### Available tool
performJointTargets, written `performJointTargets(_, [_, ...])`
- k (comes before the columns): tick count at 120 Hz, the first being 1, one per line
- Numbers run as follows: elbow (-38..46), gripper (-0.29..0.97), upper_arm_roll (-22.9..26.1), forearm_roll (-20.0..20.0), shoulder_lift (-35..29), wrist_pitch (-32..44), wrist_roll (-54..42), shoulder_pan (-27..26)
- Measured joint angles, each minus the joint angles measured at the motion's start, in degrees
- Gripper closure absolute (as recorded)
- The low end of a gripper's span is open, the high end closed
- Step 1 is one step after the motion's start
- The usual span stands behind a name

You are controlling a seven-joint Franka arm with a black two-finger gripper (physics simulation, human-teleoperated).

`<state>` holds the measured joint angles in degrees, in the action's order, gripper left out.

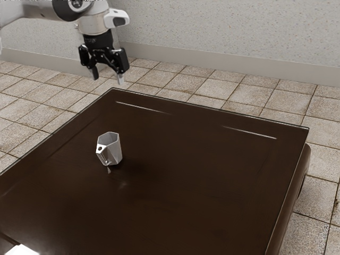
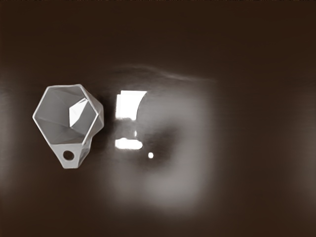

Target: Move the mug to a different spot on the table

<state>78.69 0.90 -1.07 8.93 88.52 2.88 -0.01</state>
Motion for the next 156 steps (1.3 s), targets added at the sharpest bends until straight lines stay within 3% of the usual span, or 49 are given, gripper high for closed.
performJointTargets(21, [0.3,0.0,0.1,-0.1,0.1,0.5,0.0,0.0])
performJointTargets(29, [3.9,0.0,0.0,-0.2,-2.7,0.7,0.1,-0.1])
performJointTargets(53, [30.4,0.0,-1.7,-0.2,-22.9,5.1,0.3,-0.4])
performJointTargets(72, [46.9,0.0,-5.4,-0.2,-28.7,14.0,0.4,-0.1])
performJointTargets(109, [58.7,0.0,-6.5,0.3,-22.3,35.0,-1.0,-0.1])
performJointTargets(128, [58.0,0.0,-7.7,1.2,-15.9,43.6,-4.1,-0.1])
performJointTargets(156, [53.2,0.0,-8.9,2.6,-6.6,50.3,-8.6,0.5])
